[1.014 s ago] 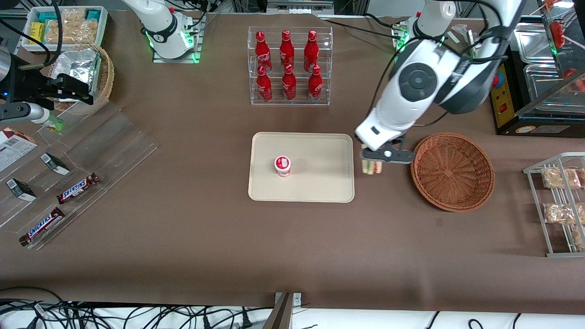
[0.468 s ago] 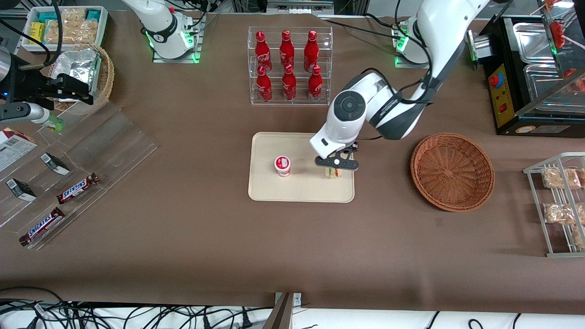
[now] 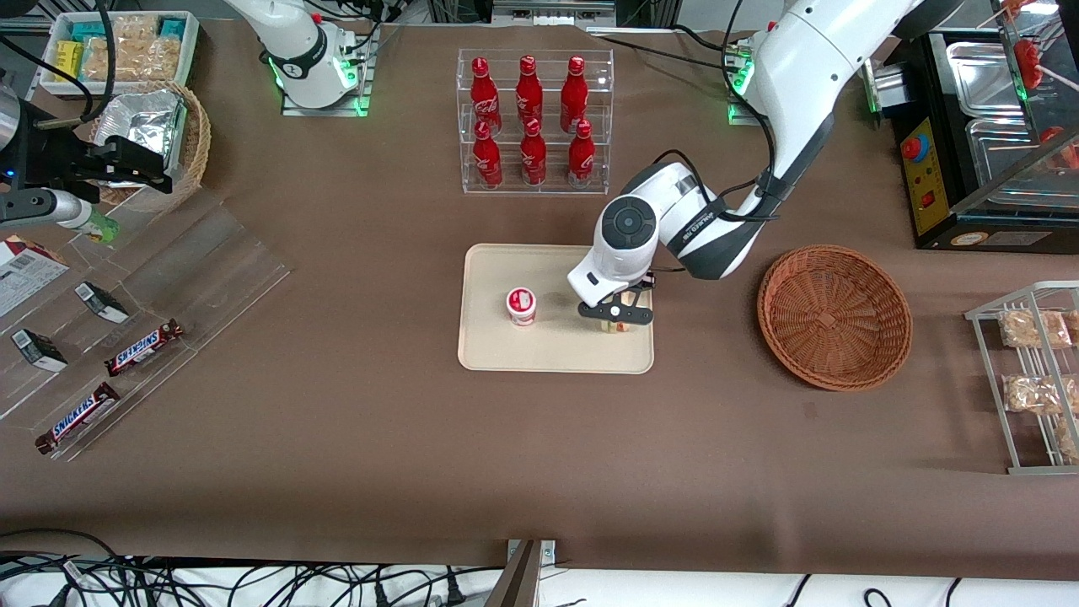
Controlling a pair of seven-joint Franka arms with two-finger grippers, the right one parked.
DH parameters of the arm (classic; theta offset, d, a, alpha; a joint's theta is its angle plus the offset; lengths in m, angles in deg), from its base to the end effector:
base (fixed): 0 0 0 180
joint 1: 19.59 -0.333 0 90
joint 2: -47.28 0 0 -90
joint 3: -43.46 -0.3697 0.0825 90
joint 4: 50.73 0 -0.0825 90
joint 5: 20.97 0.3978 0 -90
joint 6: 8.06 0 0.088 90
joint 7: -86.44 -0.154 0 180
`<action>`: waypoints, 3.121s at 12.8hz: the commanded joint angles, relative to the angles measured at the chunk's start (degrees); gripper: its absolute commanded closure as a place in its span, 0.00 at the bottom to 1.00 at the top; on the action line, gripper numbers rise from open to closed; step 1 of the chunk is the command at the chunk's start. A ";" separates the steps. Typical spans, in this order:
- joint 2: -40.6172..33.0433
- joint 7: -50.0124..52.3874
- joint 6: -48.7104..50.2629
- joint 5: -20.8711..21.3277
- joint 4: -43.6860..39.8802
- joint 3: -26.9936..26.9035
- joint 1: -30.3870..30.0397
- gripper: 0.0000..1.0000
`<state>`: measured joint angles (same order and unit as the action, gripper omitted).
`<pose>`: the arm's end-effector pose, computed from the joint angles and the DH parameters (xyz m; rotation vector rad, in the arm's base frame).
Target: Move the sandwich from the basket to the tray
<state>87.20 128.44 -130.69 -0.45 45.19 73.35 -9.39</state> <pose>0.5756 -0.3997 0.2143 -3.0874 0.1541 0.1847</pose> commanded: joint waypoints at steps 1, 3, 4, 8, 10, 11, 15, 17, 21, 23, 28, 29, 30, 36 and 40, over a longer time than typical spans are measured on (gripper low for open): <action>2.71 0.98 0.73 2.07 -3.81 -0.09 1.13 1.00; 2.71 0.98 0.73 2.07 -3.81 -0.44 1.22 1.00; 2.88 0.98 0.73 2.07 -3.81 -0.52 1.22 1.00; 2.80 2.11 0.99 2.06 -3.81 -0.52 1.31 0.56; 2.45 2.56 1.43 2.85 -3.90 -0.53 1.31 0.01; 2.27 2.82 1.43 3.12 -3.99 -0.44 1.48 0.00; -0.62 4.06 1.78 2.86 -4.07 -0.09 1.14 0.00; -2.73 4.06 3.79 2.42 -5.03 -0.09 0.52 0.00; -6.24 4.14 12.39 2.24 -10.13 -0.09 -4.04 0.00; -9.58 4.15 14.16 2.15 -10.14 0.00 -7.64 0.00; -15.65 3.53 16.98 -1.79 -10.23 0.26 -15.37 0.00; -16.62 3.18 18.64 -2.58 -10.32 0.27 -15.91 0.00; -17.23 2.22 20.66 -2.85 -10.23 0.27 -16.70 0.00; -21.89 -10.68 25.85 -7.50 -10.05 -2.62 -19.88 0.00; -28.12 -23.58 29.63 -13.21 -9.44 -11.83 -17.95 0.00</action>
<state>63.45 111.80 -103.31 -10.11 34.35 66.13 -28.71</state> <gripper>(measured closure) 0.000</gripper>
